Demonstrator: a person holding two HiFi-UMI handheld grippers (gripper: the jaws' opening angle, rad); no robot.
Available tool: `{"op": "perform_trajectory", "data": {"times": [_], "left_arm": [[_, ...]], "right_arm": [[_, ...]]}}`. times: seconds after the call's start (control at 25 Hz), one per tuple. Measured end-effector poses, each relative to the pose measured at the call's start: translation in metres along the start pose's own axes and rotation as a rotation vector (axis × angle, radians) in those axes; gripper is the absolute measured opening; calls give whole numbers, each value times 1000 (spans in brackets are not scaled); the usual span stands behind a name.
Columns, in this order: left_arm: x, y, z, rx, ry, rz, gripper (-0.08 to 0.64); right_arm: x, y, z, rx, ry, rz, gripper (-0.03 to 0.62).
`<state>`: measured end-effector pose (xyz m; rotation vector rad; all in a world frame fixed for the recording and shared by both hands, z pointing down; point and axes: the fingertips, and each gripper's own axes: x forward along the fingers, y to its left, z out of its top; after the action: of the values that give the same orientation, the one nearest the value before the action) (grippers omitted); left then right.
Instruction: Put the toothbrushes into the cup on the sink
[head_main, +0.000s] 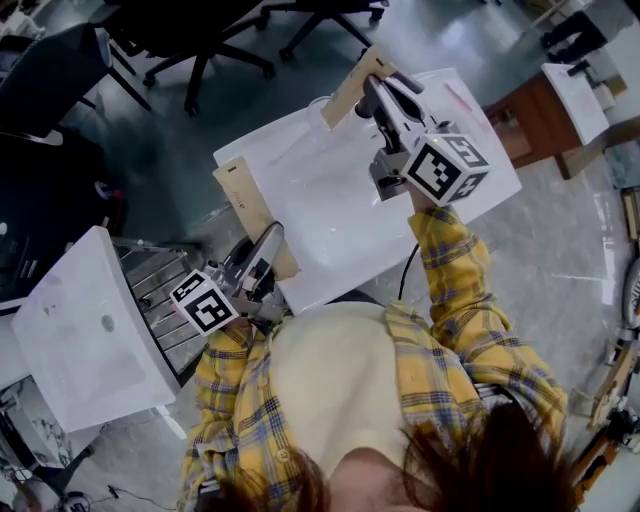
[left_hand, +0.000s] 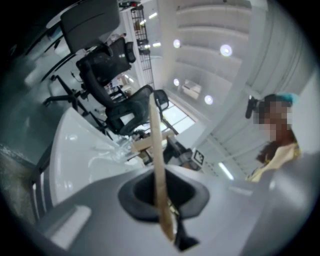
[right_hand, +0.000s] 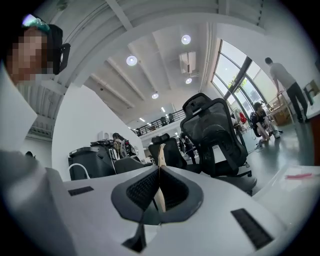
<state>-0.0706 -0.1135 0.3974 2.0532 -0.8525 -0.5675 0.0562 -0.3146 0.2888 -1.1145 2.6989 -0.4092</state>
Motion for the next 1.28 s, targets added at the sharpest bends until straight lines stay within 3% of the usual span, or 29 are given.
{"op": "perform_trajectory", "data": {"times": [0.56, 1.0, 1.28], "left_arm": [[1, -4, 3, -13, 3, -18, 8], [2, -4, 1, -11, 17, -28, 9], [2, -7, 1, -10, 38, -49, 8]], "right_arm": [[4, -32, -60, 39, 94, -121, 15], [3, -41, -77, 40, 194, -157, 18], [-11, -32, -75, 63, 199, -166, 18]]}}
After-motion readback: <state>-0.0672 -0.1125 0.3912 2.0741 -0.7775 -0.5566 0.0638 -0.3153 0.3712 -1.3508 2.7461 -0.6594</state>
